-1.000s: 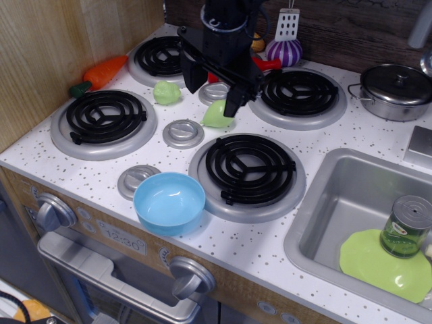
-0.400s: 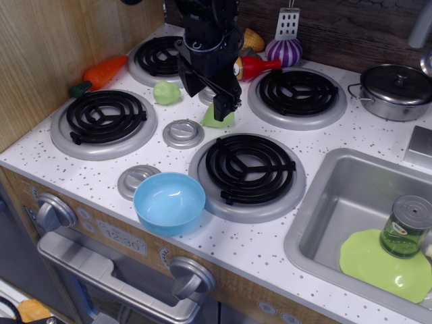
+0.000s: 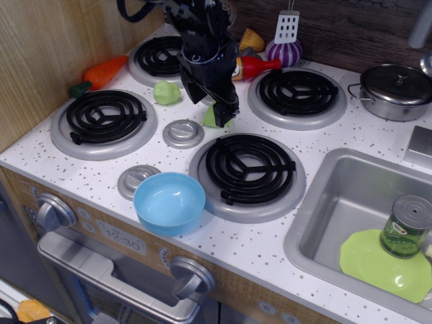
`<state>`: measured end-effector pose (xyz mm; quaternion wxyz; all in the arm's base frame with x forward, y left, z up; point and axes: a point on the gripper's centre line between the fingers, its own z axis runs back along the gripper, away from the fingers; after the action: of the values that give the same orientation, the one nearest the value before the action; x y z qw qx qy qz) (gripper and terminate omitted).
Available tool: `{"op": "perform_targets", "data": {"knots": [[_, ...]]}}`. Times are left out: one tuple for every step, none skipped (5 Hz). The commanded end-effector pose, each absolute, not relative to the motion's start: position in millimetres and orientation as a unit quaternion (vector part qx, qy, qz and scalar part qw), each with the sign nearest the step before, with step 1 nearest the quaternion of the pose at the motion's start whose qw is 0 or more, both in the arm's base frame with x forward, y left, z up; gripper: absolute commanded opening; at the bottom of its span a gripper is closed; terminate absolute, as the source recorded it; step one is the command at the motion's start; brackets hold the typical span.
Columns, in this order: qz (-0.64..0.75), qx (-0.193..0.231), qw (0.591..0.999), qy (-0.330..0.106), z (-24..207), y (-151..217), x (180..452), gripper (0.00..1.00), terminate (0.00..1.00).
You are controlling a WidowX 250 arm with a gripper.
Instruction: Put pear in bowl
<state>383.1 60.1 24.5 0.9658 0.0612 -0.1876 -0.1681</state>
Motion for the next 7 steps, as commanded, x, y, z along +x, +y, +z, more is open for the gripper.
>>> {"op": "perform_targets", "data": {"knots": [[-0.176, 0.06, 0.956, -0.228, 27, 68, 400, 1.0, 0.0], [-0.171, 0.06, 0.956, -0.23, 24, 65, 401, 1.0, 0.0], [-0.168, 0.062, 0.959, -0.22, 34, 62, 399, 0.0, 0.0], [-0.16, 0.085, 0.964, -0.192, 67, 57, 391, 0.0, 0.0], [-0.136, 0.096, 0.974, -0.151, 104, 46, 373, 0.0, 0.0], [-0.094, 0.079, 0.985, -0.117, 113, 35, 337, 0.0, 0.0], [-0.057, 0.069, 0.991, -0.103, 108, 24, 302, 0.0, 0.0]]}}
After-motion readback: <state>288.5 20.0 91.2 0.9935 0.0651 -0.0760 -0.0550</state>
